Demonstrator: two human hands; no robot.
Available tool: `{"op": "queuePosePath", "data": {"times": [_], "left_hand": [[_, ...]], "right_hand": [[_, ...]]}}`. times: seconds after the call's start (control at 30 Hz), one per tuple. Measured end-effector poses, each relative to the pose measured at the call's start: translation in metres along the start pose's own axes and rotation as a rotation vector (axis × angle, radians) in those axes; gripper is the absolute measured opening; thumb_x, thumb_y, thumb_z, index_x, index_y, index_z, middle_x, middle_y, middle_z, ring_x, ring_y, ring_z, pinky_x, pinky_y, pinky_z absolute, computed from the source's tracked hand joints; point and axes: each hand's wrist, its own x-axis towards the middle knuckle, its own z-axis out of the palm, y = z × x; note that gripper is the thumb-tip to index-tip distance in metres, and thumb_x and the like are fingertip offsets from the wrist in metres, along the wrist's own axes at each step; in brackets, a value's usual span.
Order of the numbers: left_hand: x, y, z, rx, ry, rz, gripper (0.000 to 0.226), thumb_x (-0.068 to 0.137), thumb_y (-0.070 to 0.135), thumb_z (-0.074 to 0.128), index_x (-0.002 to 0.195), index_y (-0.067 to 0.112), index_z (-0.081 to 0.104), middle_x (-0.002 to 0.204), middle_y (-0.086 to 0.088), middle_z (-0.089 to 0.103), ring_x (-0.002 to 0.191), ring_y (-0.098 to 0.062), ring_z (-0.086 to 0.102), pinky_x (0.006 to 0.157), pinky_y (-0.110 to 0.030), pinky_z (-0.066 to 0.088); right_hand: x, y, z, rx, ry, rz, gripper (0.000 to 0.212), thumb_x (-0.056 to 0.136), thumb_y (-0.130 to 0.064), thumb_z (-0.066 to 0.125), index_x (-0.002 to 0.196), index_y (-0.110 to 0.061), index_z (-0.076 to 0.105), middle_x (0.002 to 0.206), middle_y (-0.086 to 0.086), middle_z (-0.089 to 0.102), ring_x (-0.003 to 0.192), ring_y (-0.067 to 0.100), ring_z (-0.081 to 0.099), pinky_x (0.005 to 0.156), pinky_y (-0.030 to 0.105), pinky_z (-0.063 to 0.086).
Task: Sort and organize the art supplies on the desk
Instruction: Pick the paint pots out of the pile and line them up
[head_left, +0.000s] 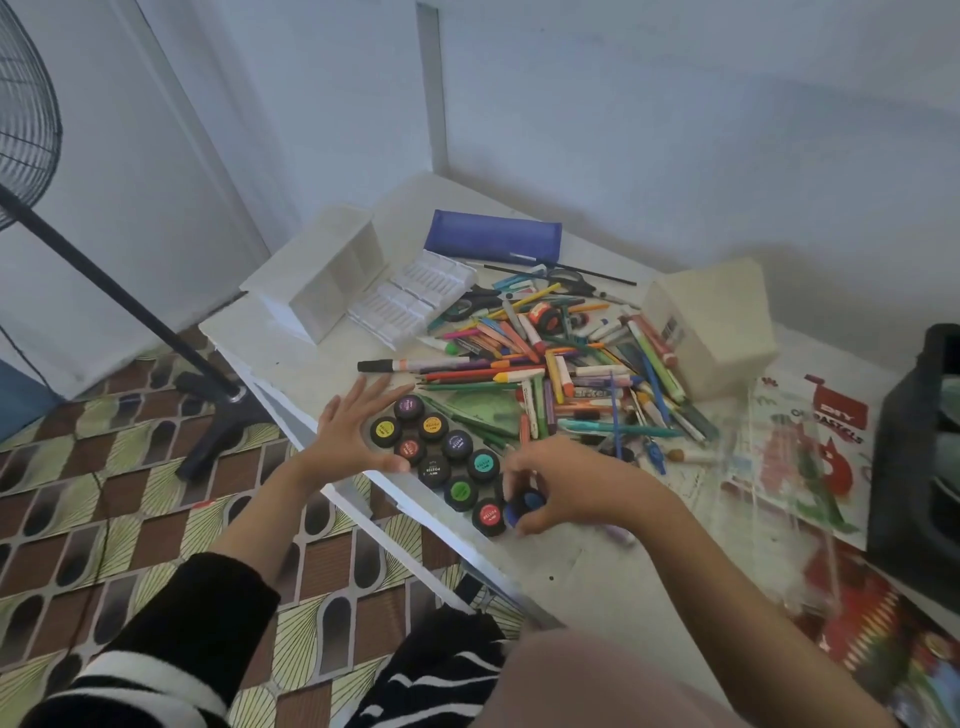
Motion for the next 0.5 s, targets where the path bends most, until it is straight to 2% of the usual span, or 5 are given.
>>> {"op": "queuePosePath", "data": {"times": [0.07,0.17,0.3,0.37,0.5], "left_hand": [[0.0,0.002,-0.001,-0.001,0.001,-0.014,0.118,0.036,0.083,0.06,0.143,0.046,0.027,0.158,0.015,0.005,0.144,-0.005,-0.013,0.116,-0.043,-0.013],[0.001,0.003,-0.001,-0.016,0.008,-0.021,0.11,0.041,0.075,0.062,0.141,0.048,0.027,0.159,0.014,0.006,0.144,-0.005,-0.013,0.116,-0.043,-0.013],[0.0,0.002,-0.001,-0.012,0.003,-0.017,0.107,0.043,0.075,0.061,0.14,0.05,0.025,0.159,0.014,0.005,0.145,-0.006,-0.013,0.116,-0.045,-0.013],[0.0,0.002,0.0,-0.019,0.005,-0.014,0.106,0.042,0.076,0.062,0.139,0.051,0.025,0.159,0.015,0.005,0.144,-0.005,-0.013,0.116,-0.045,-0.013],[-0.001,0.001,-0.002,-0.027,0.001,-0.01,0.117,0.034,0.088,0.059,0.14,0.05,0.027,0.157,0.018,0.005,0.144,-0.005,-0.013,0.116,-0.044,-0.013]], "right_hand": [[0.001,-0.007,0.003,-0.099,-0.04,0.069,0.033,0.072,-0.031,0.079,0.094,-0.014,0.061,0.088,-0.003,0.057,0.082,0.015,0.057,0.075,0.031,0.051],[0.002,-0.013,0.004,-0.137,-0.042,0.141,0.045,0.069,-0.035,0.081,0.095,-0.006,0.059,0.087,0.005,0.058,0.081,0.021,0.057,0.068,0.03,0.047],[0.004,-0.013,0.006,-0.137,-0.049,0.122,0.023,0.077,-0.021,0.076,0.089,-0.003,0.067,0.085,0.007,0.065,0.074,0.019,0.059,0.057,0.016,0.04],[0.004,-0.012,0.008,-0.115,-0.048,0.105,0.012,0.081,-0.015,0.072,0.088,-0.006,0.066,0.085,0.003,0.064,0.072,0.012,0.056,0.06,0.015,0.042],[0.005,-0.007,0.01,-0.077,-0.048,0.084,0.007,0.081,-0.01,0.071,0.087,-0.009,0.067,0.091,0.003,0.068,0.079,0.012,0.06,0.07,0.02,0.049]]}}
